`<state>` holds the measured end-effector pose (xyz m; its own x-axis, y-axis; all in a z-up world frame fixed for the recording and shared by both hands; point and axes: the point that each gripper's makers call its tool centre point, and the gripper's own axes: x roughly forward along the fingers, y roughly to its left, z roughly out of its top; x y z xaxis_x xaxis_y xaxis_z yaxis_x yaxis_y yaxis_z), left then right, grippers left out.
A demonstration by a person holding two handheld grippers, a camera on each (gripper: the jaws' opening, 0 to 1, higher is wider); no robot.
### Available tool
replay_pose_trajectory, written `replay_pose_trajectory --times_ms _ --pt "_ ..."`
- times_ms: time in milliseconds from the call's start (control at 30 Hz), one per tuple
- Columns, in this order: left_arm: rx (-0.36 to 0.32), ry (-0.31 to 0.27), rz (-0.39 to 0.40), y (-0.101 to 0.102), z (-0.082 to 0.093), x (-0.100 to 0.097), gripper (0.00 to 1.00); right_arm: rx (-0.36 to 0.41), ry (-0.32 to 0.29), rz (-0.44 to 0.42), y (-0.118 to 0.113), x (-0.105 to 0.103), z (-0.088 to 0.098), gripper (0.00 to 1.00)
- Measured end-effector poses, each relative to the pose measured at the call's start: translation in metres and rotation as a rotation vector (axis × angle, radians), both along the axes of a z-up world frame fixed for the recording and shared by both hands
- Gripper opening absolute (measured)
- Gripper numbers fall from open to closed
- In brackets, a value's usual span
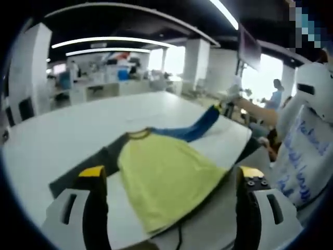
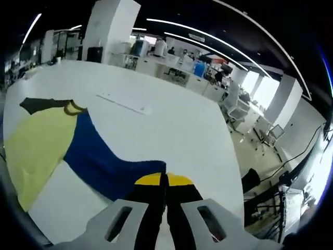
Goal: Fold the garment on the visible template until the final outline fits inside the template.
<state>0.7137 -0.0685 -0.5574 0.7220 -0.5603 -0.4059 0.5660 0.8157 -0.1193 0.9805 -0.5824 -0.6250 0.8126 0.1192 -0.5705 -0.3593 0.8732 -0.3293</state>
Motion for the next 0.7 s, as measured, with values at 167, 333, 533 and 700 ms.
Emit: replay_pose_trajectory --times_ms 167,333,533,700 --pt "-0.002 -0.001 0.006 0.007 -0.002 0.000 0.99 -0.001 -0.012 0.020 0.016 0.000 0.008 0.01" --pt "0.002 -0.004 -0.002 0.009 -0.002 -0.001 0.99 -0.004 -0.007 0.044 0.035 0.000 0.010 0.01" --pt "0.012 -0.015 -0.012 0.014 0.001 0.000 0.99 -0.013 -0.008 0.072 0.046 0.009 0.016 0.01" --pt "0.010 -0.020 -0.020 0.015 0.003 0.001 0.99 -0.018 -0.011 0.093 0.059 0.011 0.020 0.01"
